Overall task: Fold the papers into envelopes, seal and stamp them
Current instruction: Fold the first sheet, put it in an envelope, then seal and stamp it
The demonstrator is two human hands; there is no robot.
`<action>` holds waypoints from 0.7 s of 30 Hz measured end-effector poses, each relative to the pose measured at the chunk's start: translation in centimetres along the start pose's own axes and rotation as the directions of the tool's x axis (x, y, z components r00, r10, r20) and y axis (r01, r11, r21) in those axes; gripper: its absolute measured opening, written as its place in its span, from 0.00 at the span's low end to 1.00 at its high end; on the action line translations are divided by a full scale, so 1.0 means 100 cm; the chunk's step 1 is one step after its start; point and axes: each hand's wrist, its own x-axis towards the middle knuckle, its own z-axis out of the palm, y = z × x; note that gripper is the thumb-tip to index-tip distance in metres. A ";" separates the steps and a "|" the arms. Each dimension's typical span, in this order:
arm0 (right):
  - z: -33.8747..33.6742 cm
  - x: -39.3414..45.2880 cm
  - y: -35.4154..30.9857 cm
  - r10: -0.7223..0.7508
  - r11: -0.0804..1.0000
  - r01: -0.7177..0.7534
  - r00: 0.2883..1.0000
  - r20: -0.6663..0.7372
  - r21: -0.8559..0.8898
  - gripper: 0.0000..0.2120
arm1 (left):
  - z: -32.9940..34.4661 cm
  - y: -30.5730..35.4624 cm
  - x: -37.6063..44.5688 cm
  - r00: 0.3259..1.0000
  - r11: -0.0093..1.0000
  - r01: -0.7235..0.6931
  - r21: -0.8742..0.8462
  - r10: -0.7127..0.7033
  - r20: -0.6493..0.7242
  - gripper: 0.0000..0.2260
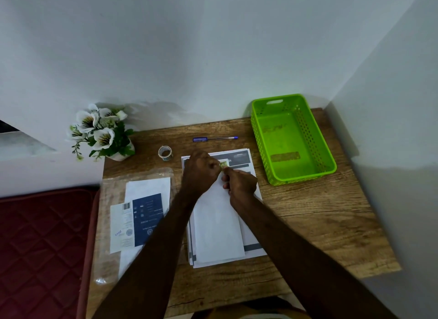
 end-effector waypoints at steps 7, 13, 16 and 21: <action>0.004 0.008 0.003 -0.024 0.997 0.022 1.000 -0.019 -0.075 0.14 | 0.006 -0.005 0.004 0.995 0.993 0.102 -0.061 -0.101 0.016 0.12; 0.007 0.012 0.003 -0.042 0.989 0.039 0.999 -0.022 -0.140 0.18 | 0.005 0.006 0.000 0.995 0.991 0.090 -0.098 -0.094 -0.037 0.06; 0.007 0.013 0.003 -0.068 0.983 0.061 0.997 -0.036 -0.175 0.18 | 0.005 0.008 -0.003 0.995 0.993 0.090 -0.073 -0.093 -0.036 0.07; 0.008 0.012 0.000 -0.061 0.979 0.050 0.997 -0.045 -0.199 0.17 | 0.003 0.016 -0.008 0.992 0.994 0.089 -0.059 -0.094 -0.087 0.05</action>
